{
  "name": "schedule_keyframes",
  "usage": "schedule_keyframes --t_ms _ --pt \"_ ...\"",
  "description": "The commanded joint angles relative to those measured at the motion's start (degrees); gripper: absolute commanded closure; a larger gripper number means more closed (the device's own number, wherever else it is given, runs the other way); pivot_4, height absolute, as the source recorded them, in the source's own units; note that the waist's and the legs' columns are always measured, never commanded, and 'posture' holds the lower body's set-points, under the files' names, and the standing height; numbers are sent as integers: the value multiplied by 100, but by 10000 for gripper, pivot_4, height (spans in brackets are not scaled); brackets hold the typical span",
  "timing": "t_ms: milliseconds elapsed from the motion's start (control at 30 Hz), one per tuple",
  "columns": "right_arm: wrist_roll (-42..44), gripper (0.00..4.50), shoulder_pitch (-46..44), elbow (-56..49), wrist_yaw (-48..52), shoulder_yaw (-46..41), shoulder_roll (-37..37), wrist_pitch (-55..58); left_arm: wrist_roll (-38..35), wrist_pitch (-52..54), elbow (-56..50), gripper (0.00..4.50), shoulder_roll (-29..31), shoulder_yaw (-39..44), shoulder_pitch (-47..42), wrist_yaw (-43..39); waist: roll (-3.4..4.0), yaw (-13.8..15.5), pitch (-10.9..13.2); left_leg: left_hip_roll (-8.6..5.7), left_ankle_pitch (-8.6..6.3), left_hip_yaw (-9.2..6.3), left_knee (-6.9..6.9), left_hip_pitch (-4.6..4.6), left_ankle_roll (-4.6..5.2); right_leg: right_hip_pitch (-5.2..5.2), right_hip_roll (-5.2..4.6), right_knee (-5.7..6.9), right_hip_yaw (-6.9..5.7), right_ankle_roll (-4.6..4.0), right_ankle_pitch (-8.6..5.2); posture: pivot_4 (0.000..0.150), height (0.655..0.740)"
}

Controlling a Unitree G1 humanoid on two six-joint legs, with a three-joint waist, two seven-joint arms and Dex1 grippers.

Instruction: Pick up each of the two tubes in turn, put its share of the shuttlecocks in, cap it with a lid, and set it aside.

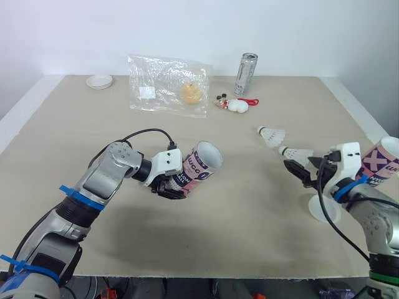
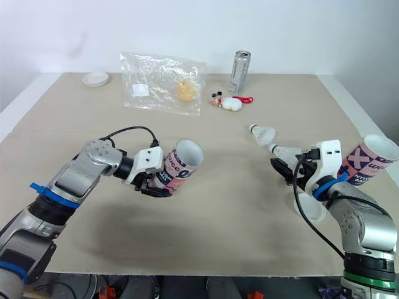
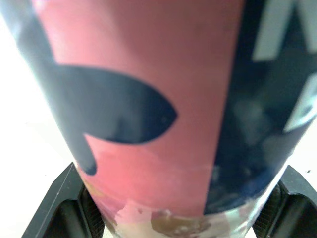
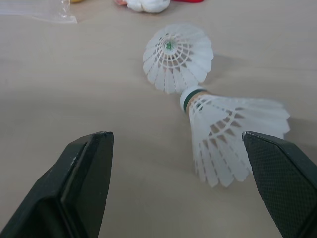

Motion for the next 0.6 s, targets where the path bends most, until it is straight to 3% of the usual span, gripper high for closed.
schedule_keyframes --t_ms 33,600 --pt "-42 570 -113 65 25 -14 -4 -149 -37 63 -144 14096 19 -67 100 0 0 0 0 0 0 0 0 0 0 0 0 0 0 0 0 1500 7400" --pt "-522 570 -839 1381 279 551 97 -703 -52 96 -144 14096 -38 -89 80 51 1 1 0 -1 0 1 2 -1 0 1 -1 -3 1 2 2 1500 7400"
